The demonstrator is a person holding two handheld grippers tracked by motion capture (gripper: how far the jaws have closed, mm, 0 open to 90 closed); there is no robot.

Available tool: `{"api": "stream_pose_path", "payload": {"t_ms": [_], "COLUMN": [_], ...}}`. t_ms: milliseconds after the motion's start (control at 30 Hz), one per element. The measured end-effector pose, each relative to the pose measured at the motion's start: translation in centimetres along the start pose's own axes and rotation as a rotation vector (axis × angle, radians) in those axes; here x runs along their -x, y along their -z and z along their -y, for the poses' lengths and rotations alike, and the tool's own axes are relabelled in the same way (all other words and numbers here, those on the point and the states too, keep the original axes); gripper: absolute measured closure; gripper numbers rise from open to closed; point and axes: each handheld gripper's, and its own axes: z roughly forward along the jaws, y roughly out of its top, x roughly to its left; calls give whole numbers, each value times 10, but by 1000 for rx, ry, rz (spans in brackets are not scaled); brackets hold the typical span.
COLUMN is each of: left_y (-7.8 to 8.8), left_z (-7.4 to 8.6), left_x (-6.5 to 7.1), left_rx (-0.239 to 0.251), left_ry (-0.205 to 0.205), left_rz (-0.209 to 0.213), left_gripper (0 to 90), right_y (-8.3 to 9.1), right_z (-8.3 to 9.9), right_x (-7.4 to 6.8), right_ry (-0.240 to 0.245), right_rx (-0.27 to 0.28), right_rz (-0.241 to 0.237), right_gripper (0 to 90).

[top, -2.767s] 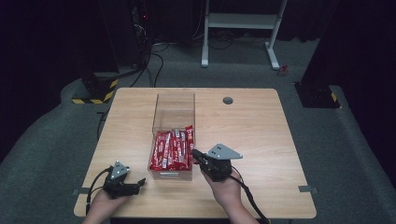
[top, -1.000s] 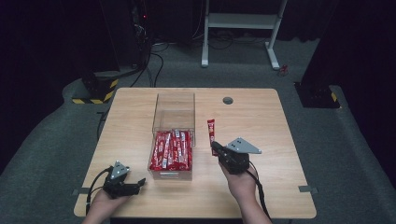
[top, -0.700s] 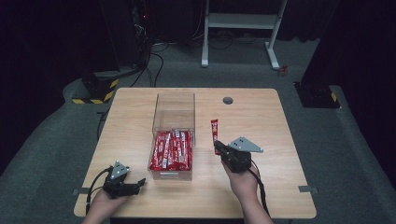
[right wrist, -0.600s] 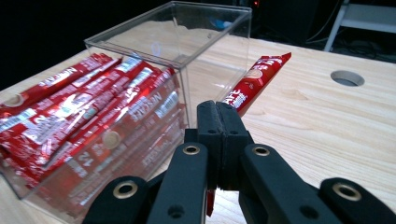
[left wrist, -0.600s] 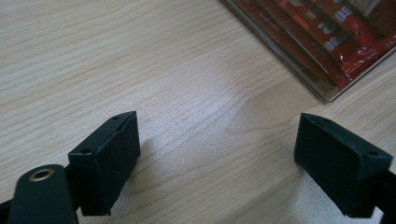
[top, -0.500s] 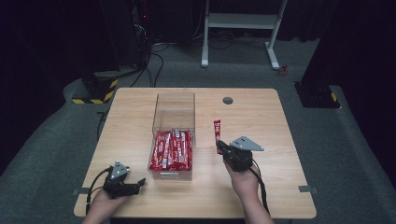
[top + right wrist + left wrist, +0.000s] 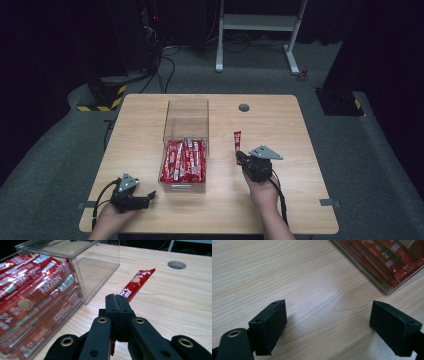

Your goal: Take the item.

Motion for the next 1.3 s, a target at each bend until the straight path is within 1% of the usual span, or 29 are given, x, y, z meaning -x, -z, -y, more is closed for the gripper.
{"api": "stream_pose_path", "payload": {"t_ms": [167,400,633,900,933,1300], "left_y": [0,0,0,0,0,0], "left_z": [0,0,0,0,0,0], "left_x": [0,0,0,0,0,0], "left_rx": [0,0,0,0,0,0], "left_ry": [0,0,0,0,-1,0], "left_rz": [0,0,2,3,2,3], "left_gripper": [149,149,149,149,149,149], "right_y": [-5,-16,-22,-30,-31,-38], "right_z": [4,13,18,25,25,31], "right_x": [3,6,7,9,10,8], "right_ry": [-2,-8,-8,-19,-12,-17], "right_rx": [-16,-62,-83,-121,-122,-151], "right_rz": [7,18,26,31,31,40], "right_gripper": [900,900,900,900,900,896]}}
